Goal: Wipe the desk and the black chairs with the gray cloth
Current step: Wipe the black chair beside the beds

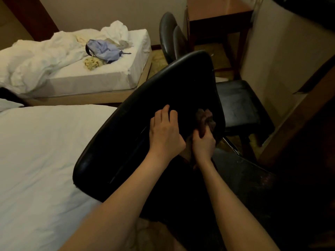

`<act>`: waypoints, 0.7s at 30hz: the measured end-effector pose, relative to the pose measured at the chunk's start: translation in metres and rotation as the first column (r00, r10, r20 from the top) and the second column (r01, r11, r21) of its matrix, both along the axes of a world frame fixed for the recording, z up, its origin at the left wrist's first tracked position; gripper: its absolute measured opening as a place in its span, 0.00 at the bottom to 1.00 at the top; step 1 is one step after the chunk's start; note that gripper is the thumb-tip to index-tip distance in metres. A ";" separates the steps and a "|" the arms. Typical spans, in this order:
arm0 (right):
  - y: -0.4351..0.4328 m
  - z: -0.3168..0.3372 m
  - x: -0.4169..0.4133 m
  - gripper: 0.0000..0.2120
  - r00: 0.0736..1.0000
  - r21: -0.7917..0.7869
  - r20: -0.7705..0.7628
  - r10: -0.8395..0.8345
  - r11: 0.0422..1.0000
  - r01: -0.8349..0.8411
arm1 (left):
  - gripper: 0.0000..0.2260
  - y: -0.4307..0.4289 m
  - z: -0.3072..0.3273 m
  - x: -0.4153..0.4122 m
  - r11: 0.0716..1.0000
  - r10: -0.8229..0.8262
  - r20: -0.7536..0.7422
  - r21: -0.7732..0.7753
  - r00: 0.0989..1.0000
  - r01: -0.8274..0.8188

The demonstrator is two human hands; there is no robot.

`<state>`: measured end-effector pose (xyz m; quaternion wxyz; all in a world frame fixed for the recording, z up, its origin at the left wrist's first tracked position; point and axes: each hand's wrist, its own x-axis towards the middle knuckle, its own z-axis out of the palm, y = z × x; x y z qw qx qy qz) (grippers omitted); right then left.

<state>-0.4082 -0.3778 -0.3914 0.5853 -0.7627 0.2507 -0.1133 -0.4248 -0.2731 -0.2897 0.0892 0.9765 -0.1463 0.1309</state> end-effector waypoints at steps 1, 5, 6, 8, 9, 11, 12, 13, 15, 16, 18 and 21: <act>-0.004 -0.014 -0.004 0.21 0.996 0.017 -0.086 -0.008 1.000 0.009 | 0.25 -0.002 0.000 0.000 0.999 0.002 -0.020 0.034 1.000 -0.002; -0.020 -0.040 -0.014 0.18 0.961 0.082 -0.275 0.005 0.996 0.019 | 0.26 -0.009 0.001 0.007 0.969 0.039 -0.056 0.246 0.998 -0.024; -0.025 -0.038 -0.014 0.17 0.961 0.097 -0.274 0.017 0.995 0.010 | 0.25 -0.012 0.002 0.009 0.961 0.048 -0.060 0.276 0.997 -0.030; -0.033 -0.025 -0.013 0.15 0.974 0.085 -0.227 -0.003 0.996 0.023 | 0.24 -0.019 0.005 0.015 0.955 0.036 -0.050 0.296 0.998 -0.020; -0.035 -0.014 -0.012 0.15 0.982 0.065 -0.182 -0.042 0.996 0.054 | 0.24 -0.023 0.008 0.019 0.955 0.017 -0.038 0.296 0.999 -0.005; -0.037 0.013 -0.002 0.16 0.994 0.044 -0.028 -0.106 0.993 0.107 | 0.24 -0.030 0.013 0.029 0.965 -0.033 -0.034 0.261 0.999 0.041; -0.039 0.029 0.008 0.15 0.991 0.036 0.067 -0.115 0.993 0.113 | 0.24 -0.035 0.014 0.035 0.972 -0.055 -0.037 0.227 0.998 0.062; -0.041 0.044 0.019 0.15 0.983 0.021 0.158 -0.099 0.995 0.097 | 0.23 -0.038 0.014 0.042 0.978 -0.076 -0.043 0.191 0.996 0.083; -0.039 0.069 0.041 0.15 0.956 -0.052 0.291 -0.021 0.998 0.038 | 0.23 -0.041 0.013 0.049 0.986 -0.101 -0.047 0.131 0.994 0.106; -0.036 0.075 0.050 0.15 0.946 -0.114 0.323 0.029 0.993 0.008 | 0.22 -0.042 0.010 0.052 0.988 -0.102 -0.029 0.113 0.994 0.104; -0.028 0.073 0.060 0.17 0.945 -0.239 0.313 0.100 0.971 -0.023 | 0.20 -0.044 0.006 0.054 0.995 -0.078 0.028 0.060 0.997 0.076; -0.029 0.046 0.060 0.20 0.975 -0.200 0.222 0.018 0.979 0.028 | 0.19 -0.051 0.005 0.056 0.998 -0.055 0.043 -0.002 0.998 0.055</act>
